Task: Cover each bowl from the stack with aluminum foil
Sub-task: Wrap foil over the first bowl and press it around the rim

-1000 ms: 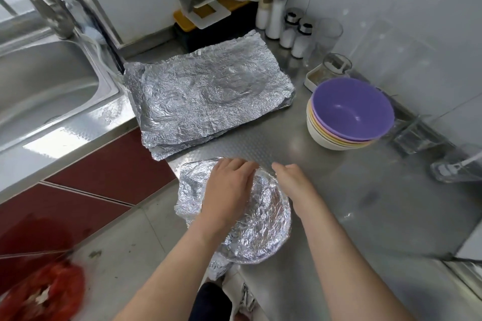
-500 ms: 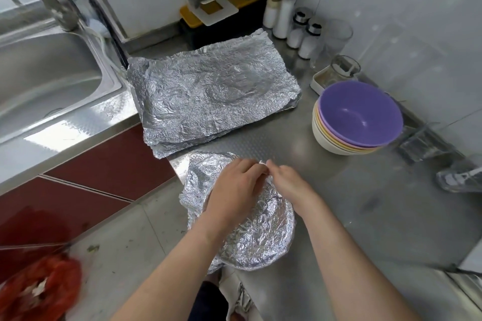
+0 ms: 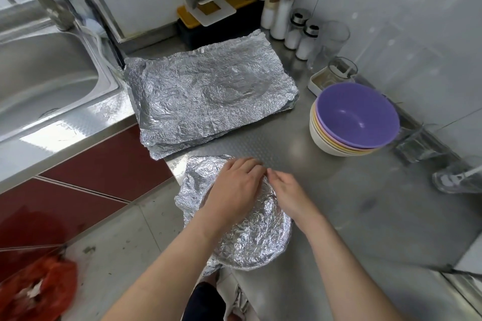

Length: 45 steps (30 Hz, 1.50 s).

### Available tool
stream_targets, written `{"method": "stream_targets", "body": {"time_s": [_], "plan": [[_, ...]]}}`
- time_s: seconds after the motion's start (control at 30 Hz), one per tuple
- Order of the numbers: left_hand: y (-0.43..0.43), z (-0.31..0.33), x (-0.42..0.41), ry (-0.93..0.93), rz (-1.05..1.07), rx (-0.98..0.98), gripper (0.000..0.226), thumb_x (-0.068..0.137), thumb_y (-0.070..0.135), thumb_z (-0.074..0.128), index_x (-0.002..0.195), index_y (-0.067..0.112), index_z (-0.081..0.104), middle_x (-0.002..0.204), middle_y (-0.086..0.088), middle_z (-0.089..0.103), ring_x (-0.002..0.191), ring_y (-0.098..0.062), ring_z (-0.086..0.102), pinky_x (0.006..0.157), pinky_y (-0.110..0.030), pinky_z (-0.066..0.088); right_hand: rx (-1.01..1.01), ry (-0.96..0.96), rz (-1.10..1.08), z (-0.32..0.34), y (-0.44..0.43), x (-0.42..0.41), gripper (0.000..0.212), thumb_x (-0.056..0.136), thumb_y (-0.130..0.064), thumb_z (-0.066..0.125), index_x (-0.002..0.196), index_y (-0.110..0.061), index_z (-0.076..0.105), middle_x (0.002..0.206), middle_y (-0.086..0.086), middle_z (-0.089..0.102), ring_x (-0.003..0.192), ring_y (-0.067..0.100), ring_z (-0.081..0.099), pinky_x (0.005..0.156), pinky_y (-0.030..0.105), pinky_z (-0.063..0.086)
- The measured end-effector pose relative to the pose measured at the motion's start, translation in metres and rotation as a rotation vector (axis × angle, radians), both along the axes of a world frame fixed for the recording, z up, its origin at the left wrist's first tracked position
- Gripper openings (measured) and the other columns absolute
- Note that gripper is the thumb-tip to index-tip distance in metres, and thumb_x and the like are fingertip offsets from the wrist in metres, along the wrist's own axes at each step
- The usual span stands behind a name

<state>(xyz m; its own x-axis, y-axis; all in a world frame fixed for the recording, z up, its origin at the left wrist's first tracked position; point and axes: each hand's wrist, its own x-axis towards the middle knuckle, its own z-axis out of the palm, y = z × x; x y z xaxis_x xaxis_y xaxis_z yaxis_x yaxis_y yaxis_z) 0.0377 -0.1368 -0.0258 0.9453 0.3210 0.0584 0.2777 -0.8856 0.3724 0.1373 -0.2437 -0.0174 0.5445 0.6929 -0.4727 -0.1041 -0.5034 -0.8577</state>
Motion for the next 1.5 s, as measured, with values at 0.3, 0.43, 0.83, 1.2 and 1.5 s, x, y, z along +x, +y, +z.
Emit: {"method": "stream_targets", "body": {"time_s": [0.3, 0.43, 0.83, 1.2, 1.5], "plan": [[0.004, 0.011, 0.005, 0.096, -0.027, 0.045, 0.042, 0.089, 0.041, 0.028, 0.107, 0.021, 0.061, 0.099, 0.002, 0.058, 0.097, -0.021, 0.055, 0.100, -0.049, 0.040, 0.026, -0.169, 0.036, -0.012, -0.010, -0.008, 0.033, 0.102, -0.023, 0.043, 0.073, -0.021, 0.060, 0.069, -0.016, 0.064, 0.068, -0.004, 0.053, 0.069, 0.029, 0.044], [0.008, 0.011, 0.005, 0.132, -0.061, 0.051, 0.046, 0.090, 0.043, 0.024, 0.102, 0.023, 0.064, 0.098, 0.004, 0.059, 0.102, -0.020, 0.056, 0.107, -0.054, 0.031, 0.012, -0.335, 0.049, -0.005, -0.010, -0.011, 0.039, 0.102, -0.017, 0.042, 0.064, -0.024, 0.047, 0.058, -0.010, 0.049, 0.053, -0.002, 0.046, 0.053, 0.018, 0.033], [0.001, 0.013, 0.009, 0.120, 0.167, 0.054, 0.033, 0.105, 0.036, 0.034, 0.104, 0.020, 0.062, 0.093, 0.004, 0.061, 0.092, -0.020, 0.057, 0.099, -0.042, 0.033, -0.055, 0.032, -0.486, 0.018, -0.049, -0.001, 0.039, 0.101, -0.028, 0.046, 0.134, -0.008, 0.053, 0.130, 0.000, 0.055, 0.110, 0.010, 0.049, 0.095, 0.023, 0.034], [0.006, 0.009, 0.008, 0.050, 0.161, -0.182, 0.035, 0.106, 0.034, 0.031, 0.086, 0.012, 0.049, 0.067, -0.002, 0.052, 0.061, -0.027, 0.052, 0.063, -0.042, 0.047, -0.085, -0.222, -0.204, -0.003, -0.021, -0.009, 0.040, 0.102, -0.032, 0.039, 0.066, -0.017, 0.045, 0.057, -0.003, 0.039, 0.054, 0.012, 0.036, 0.060, 0.032, 0.032], [0.007, 0.010, 0.009, 0.012, 0.148, -0.137, 0.033, 0.106, 0.030, 0.033, 0.084, 0.012, 0.050, 0.067, -0.006, 0.055, 0.059, -0.028, 0.051, 0.064, -0.043, 0.048, -0.143, -0.274, -0.126, 0.003, -0.024, -0.008, 0.044, 0.103, -0.032, 0.037, 0.110, 0.003, 0.062, 0.110, 0.019, 0.066, 0.106, 0.033, 0.060, 0.090, 0.037, 0.046]]}}
